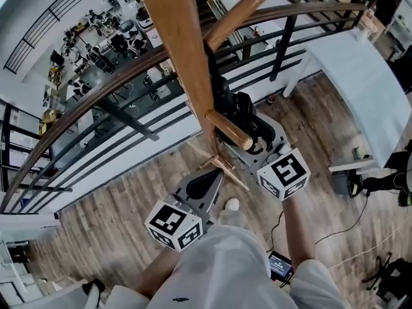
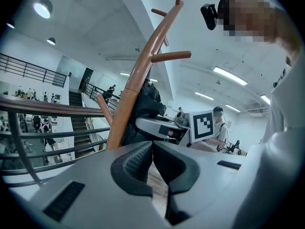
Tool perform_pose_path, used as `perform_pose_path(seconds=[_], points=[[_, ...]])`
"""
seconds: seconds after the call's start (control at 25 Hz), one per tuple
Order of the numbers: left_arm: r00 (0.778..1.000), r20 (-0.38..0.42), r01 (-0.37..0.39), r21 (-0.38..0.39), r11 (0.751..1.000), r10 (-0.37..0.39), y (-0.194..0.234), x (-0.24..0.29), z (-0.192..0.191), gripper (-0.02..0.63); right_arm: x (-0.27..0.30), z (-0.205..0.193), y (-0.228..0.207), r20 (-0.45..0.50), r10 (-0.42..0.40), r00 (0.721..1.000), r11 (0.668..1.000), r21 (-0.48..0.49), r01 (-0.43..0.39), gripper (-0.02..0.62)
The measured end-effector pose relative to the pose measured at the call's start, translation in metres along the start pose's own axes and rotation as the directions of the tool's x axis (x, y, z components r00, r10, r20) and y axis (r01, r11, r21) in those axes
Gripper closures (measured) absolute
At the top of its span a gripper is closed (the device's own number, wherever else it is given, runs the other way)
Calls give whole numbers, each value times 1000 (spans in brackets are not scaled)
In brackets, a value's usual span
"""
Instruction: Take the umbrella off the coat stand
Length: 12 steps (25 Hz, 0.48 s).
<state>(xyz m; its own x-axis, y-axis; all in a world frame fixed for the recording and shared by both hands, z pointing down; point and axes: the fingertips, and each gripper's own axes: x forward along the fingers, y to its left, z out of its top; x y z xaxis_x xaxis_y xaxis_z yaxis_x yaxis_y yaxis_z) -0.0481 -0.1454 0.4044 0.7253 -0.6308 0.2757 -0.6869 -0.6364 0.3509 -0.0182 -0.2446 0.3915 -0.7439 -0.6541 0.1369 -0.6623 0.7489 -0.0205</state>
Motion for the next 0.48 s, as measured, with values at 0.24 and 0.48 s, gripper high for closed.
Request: perform_pose_path(seconds=[0.24,0.48], points=[[1000,3,-15,-19,1000,15,10,-4,0,583,16,-1,11,-35,109,993,994,-3,-109,272],[1000,3,-21,-23,1000,21,14,-6,6,583,21,4,12,-46,92,995,992,-85,-96,272]])
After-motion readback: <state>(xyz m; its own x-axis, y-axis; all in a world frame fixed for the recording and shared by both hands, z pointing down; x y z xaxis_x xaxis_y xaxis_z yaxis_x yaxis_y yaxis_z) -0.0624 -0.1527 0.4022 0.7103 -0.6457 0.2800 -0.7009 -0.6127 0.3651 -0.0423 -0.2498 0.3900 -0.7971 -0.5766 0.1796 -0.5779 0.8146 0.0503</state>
